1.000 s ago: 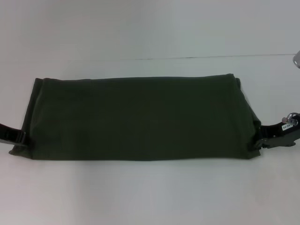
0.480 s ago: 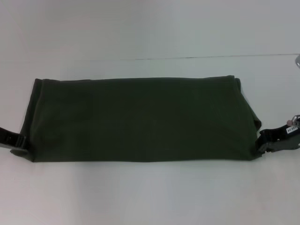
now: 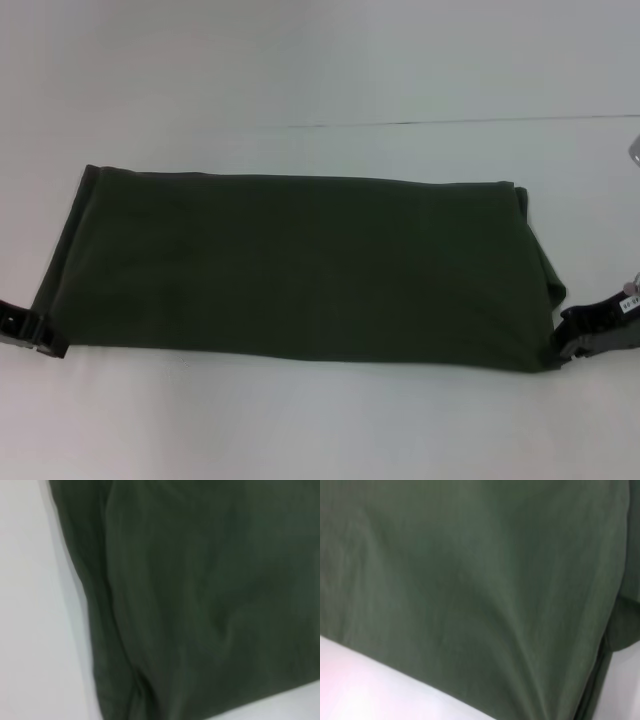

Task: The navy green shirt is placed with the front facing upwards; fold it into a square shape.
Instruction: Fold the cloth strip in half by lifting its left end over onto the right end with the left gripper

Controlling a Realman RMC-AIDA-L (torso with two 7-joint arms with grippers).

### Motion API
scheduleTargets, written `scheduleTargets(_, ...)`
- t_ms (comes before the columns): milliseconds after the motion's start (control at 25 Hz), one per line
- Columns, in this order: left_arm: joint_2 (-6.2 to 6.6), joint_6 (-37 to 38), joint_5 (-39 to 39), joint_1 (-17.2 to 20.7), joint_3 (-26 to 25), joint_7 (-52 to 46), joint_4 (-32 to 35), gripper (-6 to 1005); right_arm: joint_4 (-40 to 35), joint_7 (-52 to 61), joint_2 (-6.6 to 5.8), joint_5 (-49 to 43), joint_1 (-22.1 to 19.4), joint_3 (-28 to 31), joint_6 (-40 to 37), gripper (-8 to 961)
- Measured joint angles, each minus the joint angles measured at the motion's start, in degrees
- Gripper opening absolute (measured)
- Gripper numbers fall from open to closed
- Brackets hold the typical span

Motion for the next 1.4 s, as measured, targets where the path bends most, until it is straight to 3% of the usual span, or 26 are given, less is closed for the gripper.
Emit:
scheduleTargets(400,-0.46,-2.4,0.0,0.7,0.1,-2.8,4.7,41,0.1,-0.8,-0.07,-0.1,-0.5,0.0,-0.9,51)
scheduleTargets(600,-1.05,-5.2,0.5,0.9,0.6,-3.6,5.4,118,0.1,-0.8,-0.09,-0.1,-0.4,0.0,-1.0,51)
scheduleTargets(840,-1.60,-7.8,1.7,1.0,3.2,-4.7,4.6,322,0.1,-0.8,-0.25,-0.1,-0.4,0.0,-1.2,50)
scheduleTargets(1280,-2.06,-10.4,1.7,1.4,6.3,-6.4,4.7,557,0.1,-0.8,-0.25,-0.1,-0.5,0.0,-1.2,49)
scheduleTargets(1400,-2.00,-10.4,1.7,1.5,6.3,-6.5,4.3,694,0.1,-0.9,-0.24,-0.1,-0.5,0.0,-1.2,49)
